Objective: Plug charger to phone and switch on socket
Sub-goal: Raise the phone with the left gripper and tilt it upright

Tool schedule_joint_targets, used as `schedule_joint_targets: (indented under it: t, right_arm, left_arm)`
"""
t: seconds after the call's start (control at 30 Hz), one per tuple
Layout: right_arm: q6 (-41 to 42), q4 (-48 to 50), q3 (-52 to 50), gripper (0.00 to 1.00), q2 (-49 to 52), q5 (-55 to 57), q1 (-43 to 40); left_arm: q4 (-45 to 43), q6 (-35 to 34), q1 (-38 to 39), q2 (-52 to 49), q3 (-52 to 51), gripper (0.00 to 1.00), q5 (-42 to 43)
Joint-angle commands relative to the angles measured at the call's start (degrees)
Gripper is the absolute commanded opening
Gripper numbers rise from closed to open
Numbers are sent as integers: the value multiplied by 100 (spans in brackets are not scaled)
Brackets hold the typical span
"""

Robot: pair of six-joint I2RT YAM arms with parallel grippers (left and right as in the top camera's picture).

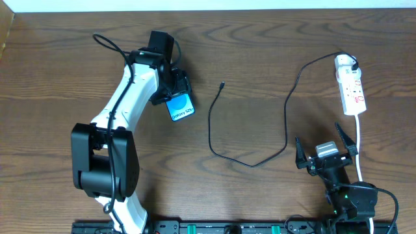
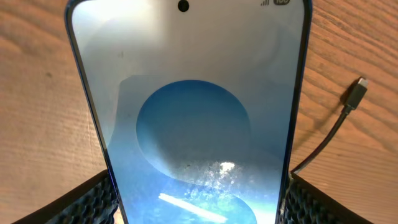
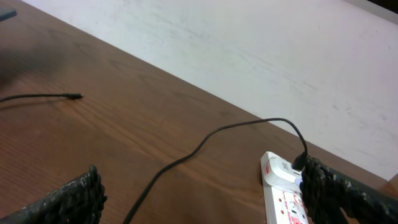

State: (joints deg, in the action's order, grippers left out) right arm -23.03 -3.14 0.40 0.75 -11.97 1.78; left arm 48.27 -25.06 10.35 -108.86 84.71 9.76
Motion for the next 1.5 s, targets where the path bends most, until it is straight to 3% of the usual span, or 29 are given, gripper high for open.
schedule_joint_targets:
  t: [0.0,0.83,1.13,1.47]
  right_arm:
    - [70,-24,-7,99,0,2,57]
    - [70,-24,-7,99,0,2,57]
    - [70,-24,-7,99,0,2,57]
    - [70,-24,-7,99,0,2,57]
  left_arm:
    - [70,-533,-98,96,-7,76,358]
    - [66,-3027,-868,96,-7,74,3709]
    - [17,-3521,-868,96,-9,74,4962]
    - [4,-4266,-868,96,-7,74,5663]
